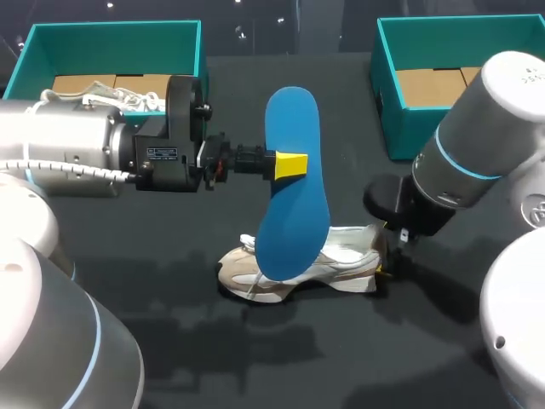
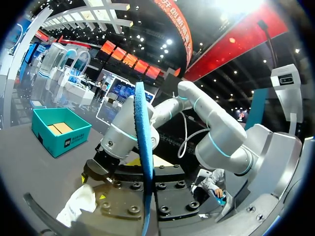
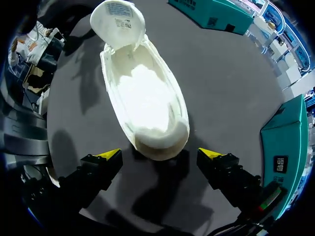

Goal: Take the shoe out of the shoebox, open the shoe tongue, remove and reinsert the insole, then place the shoe into the shoebox

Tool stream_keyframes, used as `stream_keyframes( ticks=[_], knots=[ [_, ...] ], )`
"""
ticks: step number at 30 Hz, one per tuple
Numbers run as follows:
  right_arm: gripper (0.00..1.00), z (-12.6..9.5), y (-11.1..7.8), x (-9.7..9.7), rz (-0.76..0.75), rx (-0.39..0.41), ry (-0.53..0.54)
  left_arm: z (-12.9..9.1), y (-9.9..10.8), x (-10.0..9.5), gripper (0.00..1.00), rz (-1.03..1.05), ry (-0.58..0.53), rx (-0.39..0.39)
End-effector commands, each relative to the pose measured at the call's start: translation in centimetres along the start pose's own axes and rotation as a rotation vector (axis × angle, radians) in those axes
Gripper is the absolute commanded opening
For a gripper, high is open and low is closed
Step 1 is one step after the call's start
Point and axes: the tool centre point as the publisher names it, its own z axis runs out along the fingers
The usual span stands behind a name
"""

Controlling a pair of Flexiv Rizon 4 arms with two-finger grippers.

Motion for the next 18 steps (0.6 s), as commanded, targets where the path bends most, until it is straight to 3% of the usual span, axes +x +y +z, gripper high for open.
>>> stream_keyframes(
  ticks=[1,9,18],
  knots=[
    [1.0,-0.1,0.7,0.4,-0.009,0.096,-0.004,0.1,0.1,0.0,0.0,0.0,0.0,0.002],
    [1.0,-1.6,2.3,1.0,0.0,0.099,-0.027,0.1,0.1,0.0,0.0,0.0,0.0,0.002],
    [1.0,-2.1,6.0,0.5,-0.067,0.125,-0.044,0.1,0.1,0.0,0.0,0.0,0.0,0.002]
  ],
)
